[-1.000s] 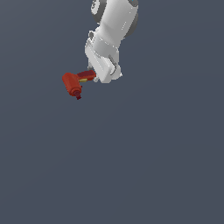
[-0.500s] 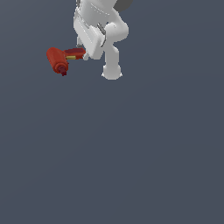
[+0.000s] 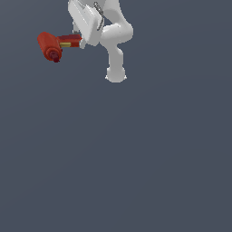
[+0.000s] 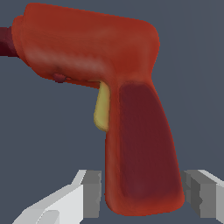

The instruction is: Pick up the object and move it to a goal position.

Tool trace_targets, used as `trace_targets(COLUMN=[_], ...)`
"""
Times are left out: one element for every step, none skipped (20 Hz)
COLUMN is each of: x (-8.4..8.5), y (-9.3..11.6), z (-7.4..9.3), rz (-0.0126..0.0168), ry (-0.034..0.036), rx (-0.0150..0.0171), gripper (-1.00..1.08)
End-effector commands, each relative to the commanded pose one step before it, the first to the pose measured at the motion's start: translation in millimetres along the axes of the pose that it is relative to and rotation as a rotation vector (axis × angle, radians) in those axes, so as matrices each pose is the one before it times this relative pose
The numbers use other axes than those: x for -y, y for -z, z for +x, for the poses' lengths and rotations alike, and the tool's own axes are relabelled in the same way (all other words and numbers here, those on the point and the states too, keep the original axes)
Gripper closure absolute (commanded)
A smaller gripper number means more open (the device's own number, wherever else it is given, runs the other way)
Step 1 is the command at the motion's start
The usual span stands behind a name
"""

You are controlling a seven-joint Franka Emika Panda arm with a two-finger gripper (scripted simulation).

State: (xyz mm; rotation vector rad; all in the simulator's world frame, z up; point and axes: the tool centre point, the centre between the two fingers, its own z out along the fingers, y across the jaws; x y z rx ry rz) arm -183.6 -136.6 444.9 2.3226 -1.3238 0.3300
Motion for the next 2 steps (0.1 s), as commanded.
trace_targets(x=[-1.70,0.11], y=[4.03,0.40], z=[3.25,-0.06], rz=[0.00216,-0.00012], ry=[-0.00031,0.00023], rx=[-0.00237,-0.00064], gripper=[1.08,1.08])
